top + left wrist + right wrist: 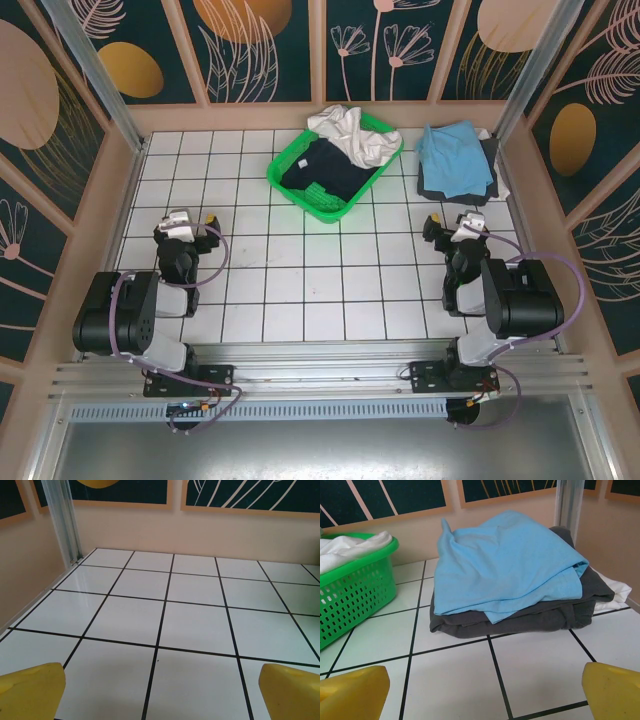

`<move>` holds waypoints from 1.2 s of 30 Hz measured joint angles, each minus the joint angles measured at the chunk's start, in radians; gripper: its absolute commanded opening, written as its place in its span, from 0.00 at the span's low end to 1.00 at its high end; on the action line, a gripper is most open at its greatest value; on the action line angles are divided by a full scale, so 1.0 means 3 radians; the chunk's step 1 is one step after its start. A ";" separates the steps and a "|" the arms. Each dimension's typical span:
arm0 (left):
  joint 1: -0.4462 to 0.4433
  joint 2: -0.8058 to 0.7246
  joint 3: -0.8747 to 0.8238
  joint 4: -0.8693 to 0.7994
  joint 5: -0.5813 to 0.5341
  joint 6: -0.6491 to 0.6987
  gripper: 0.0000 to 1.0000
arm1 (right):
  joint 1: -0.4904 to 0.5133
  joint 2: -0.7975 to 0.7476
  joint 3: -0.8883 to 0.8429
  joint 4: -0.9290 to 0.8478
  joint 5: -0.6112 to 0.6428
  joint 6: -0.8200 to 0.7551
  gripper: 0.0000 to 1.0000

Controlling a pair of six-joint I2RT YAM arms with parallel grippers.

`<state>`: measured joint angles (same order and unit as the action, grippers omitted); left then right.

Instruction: Fold and stack the t-shirts

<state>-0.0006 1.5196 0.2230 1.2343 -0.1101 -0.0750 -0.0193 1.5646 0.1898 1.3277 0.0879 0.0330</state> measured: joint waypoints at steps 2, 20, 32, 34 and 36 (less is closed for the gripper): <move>0.0000 0.0000 0.0000 0.0000 0.0000 0.0000 0.99 | 0.0000 0.0000 0.0000 0.0001 -0.0015 0.0000 0.99; 0.0000 0.0000 0.0000 0.0001 0.0000 0.0000 0.99 | -0.0003 0.0000 0.0000 0.0001 -0.0036 0.0000 0.99; -0.0006 -0.0167 0.0069 -0.0303 0.0001 0.0003 0.99 | 0.0010 -0.0112 0.0000 -0.0107 0.0029 0.0001 0.99; -0.0024 -0.0518 0.0233 -0.0785 0.0004 -0.0051 0.99 | 0.0064 -0.0453 0.0010 -0.0411 0.0095 -0.0003 0.99; -0.0045 -0.0935 0.0549 -0.1312 -0.0011 -0.0343 0.99 | 0.0127 -0.0945 0.0094 -0.0746 0.0154 0.0090 0.99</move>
<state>-0.0139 1.2392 0.3878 0.8406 -0.1135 -0.1780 0.0189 1.2812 0.2180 1.1038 0.1341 0.0601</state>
